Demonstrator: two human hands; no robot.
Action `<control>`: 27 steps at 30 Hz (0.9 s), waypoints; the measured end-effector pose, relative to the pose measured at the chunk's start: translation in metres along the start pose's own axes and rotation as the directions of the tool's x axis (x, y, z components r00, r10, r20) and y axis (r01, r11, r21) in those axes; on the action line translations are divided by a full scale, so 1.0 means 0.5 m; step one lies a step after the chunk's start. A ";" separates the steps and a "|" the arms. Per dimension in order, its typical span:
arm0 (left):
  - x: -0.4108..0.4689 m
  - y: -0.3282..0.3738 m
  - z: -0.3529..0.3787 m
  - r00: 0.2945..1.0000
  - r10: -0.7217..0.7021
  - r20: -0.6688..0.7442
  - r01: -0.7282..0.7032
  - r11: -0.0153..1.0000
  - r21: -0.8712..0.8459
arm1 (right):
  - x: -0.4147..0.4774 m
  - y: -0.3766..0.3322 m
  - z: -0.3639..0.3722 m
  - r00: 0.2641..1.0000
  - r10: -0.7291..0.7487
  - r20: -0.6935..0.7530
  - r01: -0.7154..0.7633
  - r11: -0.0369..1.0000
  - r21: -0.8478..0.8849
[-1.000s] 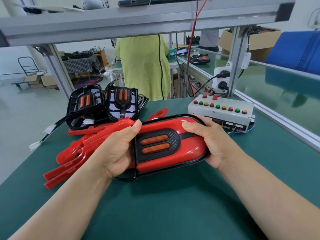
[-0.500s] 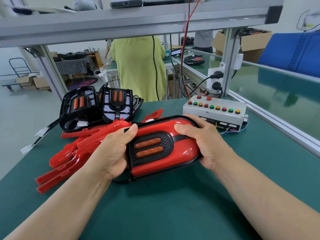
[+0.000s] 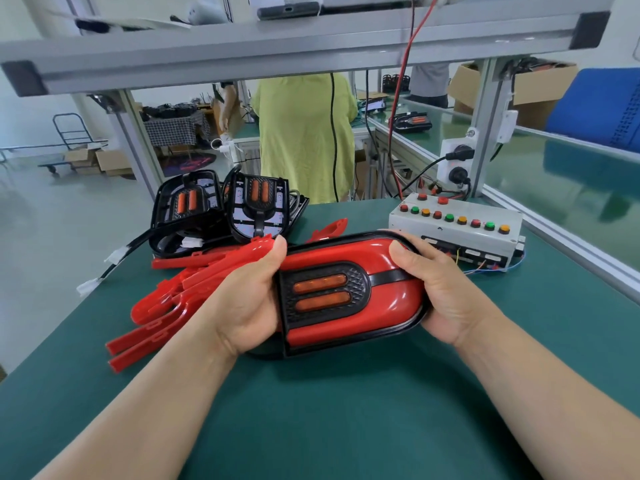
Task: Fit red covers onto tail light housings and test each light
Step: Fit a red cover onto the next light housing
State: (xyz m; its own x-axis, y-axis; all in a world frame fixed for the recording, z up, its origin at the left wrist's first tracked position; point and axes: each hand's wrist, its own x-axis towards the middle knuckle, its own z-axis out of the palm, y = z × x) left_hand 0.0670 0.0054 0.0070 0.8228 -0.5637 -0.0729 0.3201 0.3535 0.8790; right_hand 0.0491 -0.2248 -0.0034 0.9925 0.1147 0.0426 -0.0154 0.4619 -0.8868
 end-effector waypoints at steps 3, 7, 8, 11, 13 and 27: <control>-0.003 -0.002 0.004 1.000 0.001 -0.010 -0.001 0.999 0.039 | -0.001 -0.002 -0.002 0.999 0.024 0.042 -0.025 0.999 0.022; -0.009 0.000 0.006 0.999 -0.009 0.045 0.006 0.998 0.056 | -0.006 -0.004 -0.005 0.993 0.048 0.106 -0.047 0.999 -0.013; -0.012 0.000 0.005 0.998 -0.016 0.061 0.013 0.998 0.056 | -0.005 -0.003 -0.005 0.994 0.046 0.101 -0.043 0.999 -0.031; -0.018 0.007 0.000 0.993 -0.042 0.115 0.037 0.998 0.049 | -0.003 -0.002 -0.007 0.998 0.038 0.057 -0.035 0.998 -0.052; -0.022 0.011 0.000 0.990 -0.044 0.135 0.036 0.998 0.059 | -0.002 0.000 -0.007 0.998 0.036 0.047 -0.034 0.998 -0.047; -0.015 -0.014 0.040 0.981 0.165 -0.099 -0.159 0.985 0.066 | -0.002 -0.007 -0.008 0.993 -0.102 0.053 0.107 0.986 -0.124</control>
State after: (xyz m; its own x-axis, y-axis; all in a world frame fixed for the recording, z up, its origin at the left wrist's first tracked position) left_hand 0.0491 -0.0078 0.0111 0.9067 -0.4208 0.0271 0.1533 0.3888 0.9085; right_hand 0.0488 -0.2301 -0.0021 0.9811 0.1134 0.1566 0.1065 0.3589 -0.9273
